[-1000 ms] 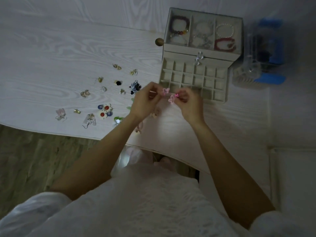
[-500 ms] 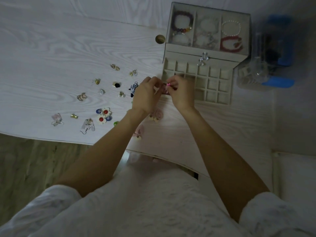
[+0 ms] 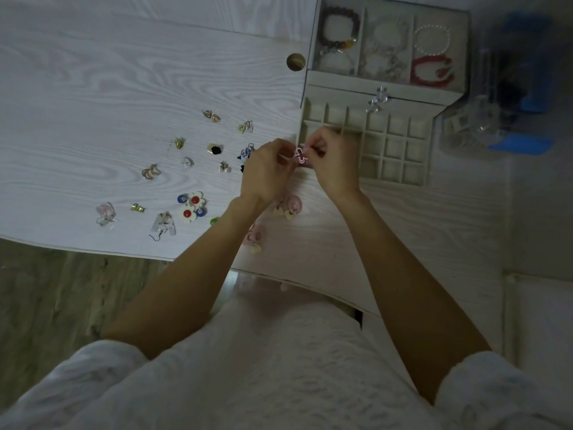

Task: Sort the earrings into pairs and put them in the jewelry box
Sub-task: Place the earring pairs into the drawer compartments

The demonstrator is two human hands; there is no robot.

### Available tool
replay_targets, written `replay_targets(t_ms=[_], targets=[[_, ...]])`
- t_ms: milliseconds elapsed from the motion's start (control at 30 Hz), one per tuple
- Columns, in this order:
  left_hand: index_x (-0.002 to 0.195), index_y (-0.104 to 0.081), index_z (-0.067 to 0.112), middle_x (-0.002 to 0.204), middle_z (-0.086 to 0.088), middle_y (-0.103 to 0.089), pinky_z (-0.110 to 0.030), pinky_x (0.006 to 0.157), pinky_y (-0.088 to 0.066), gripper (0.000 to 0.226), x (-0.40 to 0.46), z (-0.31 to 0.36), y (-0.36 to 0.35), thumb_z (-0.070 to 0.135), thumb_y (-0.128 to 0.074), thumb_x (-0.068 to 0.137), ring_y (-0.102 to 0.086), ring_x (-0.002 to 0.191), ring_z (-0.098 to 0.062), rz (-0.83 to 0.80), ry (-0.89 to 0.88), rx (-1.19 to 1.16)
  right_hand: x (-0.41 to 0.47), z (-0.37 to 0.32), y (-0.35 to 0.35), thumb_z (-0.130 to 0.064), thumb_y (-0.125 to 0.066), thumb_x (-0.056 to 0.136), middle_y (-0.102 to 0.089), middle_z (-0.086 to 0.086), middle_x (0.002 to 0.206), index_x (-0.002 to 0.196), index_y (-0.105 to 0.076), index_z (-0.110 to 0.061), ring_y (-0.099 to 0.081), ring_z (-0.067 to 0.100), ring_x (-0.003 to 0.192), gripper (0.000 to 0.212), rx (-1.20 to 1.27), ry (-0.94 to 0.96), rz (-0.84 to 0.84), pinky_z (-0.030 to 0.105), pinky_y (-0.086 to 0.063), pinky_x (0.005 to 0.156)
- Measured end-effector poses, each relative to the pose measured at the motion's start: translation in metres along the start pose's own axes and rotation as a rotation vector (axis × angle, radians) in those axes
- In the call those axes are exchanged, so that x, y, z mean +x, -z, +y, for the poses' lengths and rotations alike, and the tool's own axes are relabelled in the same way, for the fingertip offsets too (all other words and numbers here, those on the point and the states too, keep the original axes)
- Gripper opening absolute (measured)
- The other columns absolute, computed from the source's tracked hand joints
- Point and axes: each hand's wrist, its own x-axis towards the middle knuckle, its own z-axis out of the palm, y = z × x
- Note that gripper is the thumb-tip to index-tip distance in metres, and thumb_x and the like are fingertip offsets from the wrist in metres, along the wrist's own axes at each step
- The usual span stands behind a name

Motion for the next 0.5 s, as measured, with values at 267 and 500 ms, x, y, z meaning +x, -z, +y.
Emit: replay_targets(t_ms=[267,500], targets=[[0.103,-0.065,0.013,0.095,0.001,-0.071,-0.030,0.076,-0.053,0.024,0.001,-0.003,0.000,0.027,-0.065,0.084,-0.064,0.080,-0.011,-0.006,-0.011,0.008,0.000,0.014,-0.004,-0.009,-0.068,0.080,-0.059,0.011,0.097,0.085,-0.071,-0.008,-0.057,0.025,0.089,0.007,-0.252,0.090,-0.035,0.034,-0.051,0.072],[0.102,-0.065,0.011,0.093,-0.004,-0.069,-0.022,0.072,-0.048,0.018,-0.012,0.004,0.016,0.013,-0.062,0.085,-0.062,0.079,-0.013,0.047,-0.120,0.035,-0.021,0.009,0.019,-0.017,-0.057,0.089,-0.058,0.010,0.098,0.100,-0.068,-0.009,-0.059,0.021,0.086,0.018,-0.202,0.198,-0.008,0.032,-0.051,0.074]])
